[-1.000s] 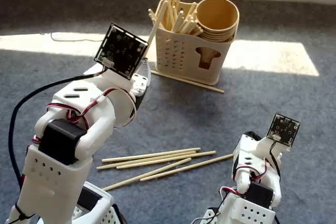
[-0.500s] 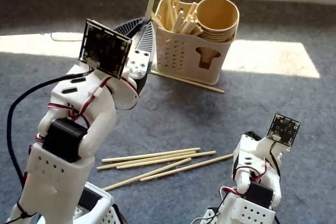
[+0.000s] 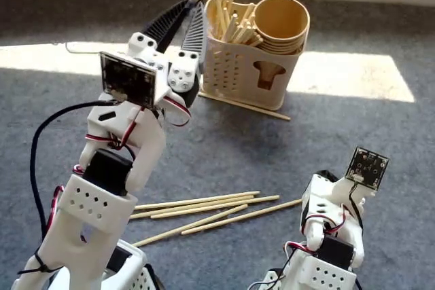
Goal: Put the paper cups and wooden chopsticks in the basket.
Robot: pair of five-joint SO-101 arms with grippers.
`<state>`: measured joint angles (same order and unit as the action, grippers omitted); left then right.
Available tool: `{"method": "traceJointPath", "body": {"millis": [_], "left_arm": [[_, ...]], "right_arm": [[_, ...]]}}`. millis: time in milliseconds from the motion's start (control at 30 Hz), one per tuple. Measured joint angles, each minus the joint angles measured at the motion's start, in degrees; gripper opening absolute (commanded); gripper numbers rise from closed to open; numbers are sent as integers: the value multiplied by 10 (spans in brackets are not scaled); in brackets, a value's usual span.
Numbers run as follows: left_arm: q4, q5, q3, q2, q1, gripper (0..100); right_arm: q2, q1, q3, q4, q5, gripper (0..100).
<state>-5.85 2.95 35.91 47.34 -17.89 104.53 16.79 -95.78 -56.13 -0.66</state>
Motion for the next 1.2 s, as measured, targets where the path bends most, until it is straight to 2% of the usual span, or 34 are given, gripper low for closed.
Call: {"method": "traceJointPath", "body": {"millis": [267, 500, 733, 1200], "left_arm": [[51, 86, -29, -112, 47, 6], [63, 88, -133, -259, 54, 6], [63, 88, -227, -346, 53, 6], [64, 90, -188, -404, 70, 8]], "right_arm": [[0, 0, 0, 0, 0, 9], [0, 0, 0, 0, 0, 9], [0, 0, 0, 0, 0, 9], [0, 0, 0, 0, 0, 9]]}}
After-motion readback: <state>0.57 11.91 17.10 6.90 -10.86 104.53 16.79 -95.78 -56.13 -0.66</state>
